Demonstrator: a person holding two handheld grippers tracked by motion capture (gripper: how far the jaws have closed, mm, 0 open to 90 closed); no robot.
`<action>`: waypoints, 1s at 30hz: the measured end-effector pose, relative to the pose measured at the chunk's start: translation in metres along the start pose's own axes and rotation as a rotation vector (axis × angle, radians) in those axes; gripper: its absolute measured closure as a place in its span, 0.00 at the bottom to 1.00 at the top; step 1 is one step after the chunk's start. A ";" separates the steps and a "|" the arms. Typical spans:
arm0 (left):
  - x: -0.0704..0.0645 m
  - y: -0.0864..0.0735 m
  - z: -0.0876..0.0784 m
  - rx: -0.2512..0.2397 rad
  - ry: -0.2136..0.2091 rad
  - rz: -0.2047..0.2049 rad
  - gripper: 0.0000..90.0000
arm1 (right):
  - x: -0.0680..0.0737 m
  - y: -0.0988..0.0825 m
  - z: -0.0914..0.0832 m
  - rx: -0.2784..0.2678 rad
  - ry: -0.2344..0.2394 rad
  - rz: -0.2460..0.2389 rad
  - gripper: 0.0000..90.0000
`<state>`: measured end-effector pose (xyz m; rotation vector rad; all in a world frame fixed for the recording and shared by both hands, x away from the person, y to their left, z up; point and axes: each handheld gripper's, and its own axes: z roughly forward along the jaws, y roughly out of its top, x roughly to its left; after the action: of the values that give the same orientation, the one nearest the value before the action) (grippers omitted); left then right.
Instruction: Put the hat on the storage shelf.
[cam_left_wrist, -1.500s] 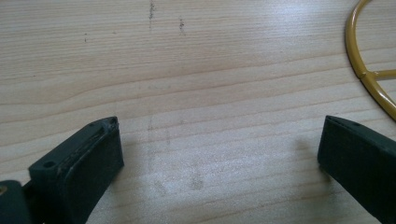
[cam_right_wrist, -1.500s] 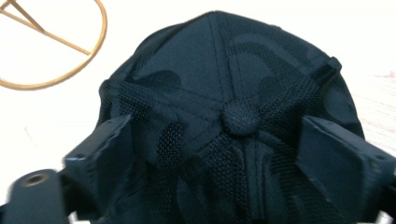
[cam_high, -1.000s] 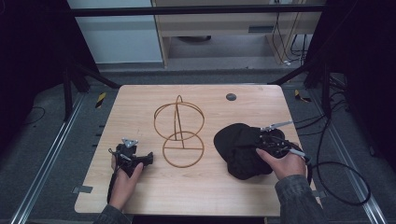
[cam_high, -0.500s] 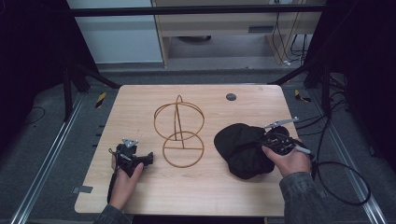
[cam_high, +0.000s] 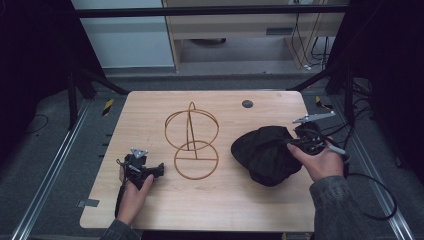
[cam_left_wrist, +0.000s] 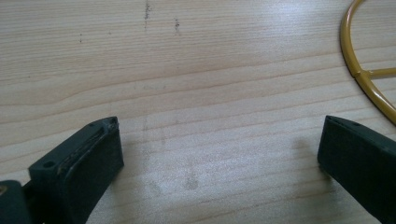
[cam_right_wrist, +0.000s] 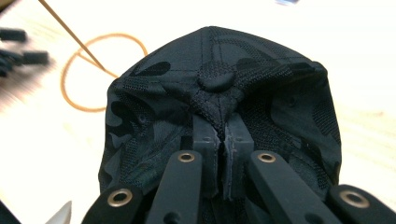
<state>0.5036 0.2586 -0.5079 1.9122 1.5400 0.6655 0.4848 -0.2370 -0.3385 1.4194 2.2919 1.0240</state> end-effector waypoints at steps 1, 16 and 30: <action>0.000 0.000 0.000 0.000 0.000 0.000 0.00 | 0.001 0.006 -0.005 -0.014 0.002 0.000 0.96; -0.001 0.000 0.000 -0.001 -0.002 -0.001 0.00 | 0.028 0.076 -0.045 -0.185 0.020 -0.038 0.96; -0.002 0.000 0.000 0.000 -0.001 -0.001 0.00 | 0.053 0.109 -0.062 -0.286 0.039 -0.041 0.96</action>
<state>0.5032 0.2568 -0.5078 1.9117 1.5402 0.6640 0.4989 -0.1883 -0.2119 1.2427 2.0875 1.3146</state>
